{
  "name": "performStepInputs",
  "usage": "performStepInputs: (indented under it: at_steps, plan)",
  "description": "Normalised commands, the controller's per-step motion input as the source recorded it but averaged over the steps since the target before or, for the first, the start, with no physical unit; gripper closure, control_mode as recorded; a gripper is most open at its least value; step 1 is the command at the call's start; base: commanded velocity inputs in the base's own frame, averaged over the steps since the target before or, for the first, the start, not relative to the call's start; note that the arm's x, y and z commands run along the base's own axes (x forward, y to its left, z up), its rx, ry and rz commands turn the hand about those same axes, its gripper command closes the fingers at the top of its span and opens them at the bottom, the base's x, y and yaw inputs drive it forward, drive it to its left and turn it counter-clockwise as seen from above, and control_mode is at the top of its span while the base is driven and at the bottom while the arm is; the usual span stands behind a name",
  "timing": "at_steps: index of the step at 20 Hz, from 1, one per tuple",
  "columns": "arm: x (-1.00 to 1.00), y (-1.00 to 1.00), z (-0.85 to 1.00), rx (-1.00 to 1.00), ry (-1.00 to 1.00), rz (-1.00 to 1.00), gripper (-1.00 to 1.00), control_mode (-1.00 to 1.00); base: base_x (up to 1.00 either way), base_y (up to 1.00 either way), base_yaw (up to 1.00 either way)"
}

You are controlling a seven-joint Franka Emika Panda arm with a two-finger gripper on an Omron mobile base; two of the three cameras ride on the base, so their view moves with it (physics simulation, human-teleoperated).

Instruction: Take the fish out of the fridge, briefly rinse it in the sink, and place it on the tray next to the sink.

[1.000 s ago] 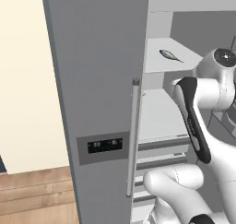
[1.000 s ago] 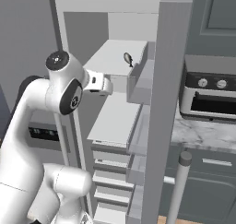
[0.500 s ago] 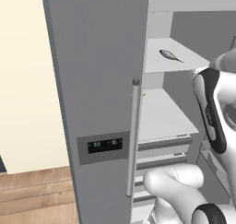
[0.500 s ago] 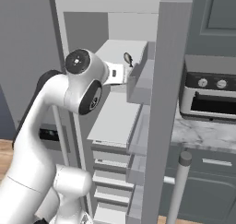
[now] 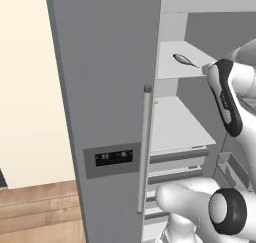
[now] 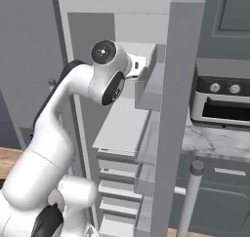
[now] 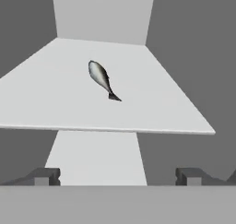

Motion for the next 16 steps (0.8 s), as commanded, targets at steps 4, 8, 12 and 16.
performStepInputs:
  at_steps: [4,8,12,16]
  plan:
    - [1.0,0.0,-0.01,-0.01,0.06,0.0,-1.0,-1.0,0.0,0.0,0.0]
    - [0.68,0.0,-0.06,0.0,0.01,0.01,-1.0,-1.0,0.0,0.0,0.0]
    - [0.36,0.0,-0.01,0.0,0.0,0.0,-1.0,-1.0,0.0,0.0,0.0]
    - [0.56,0.0,-0.06,0.0,0.0,0.0,-1.0,-1.0,0.0,0.0,0.0]
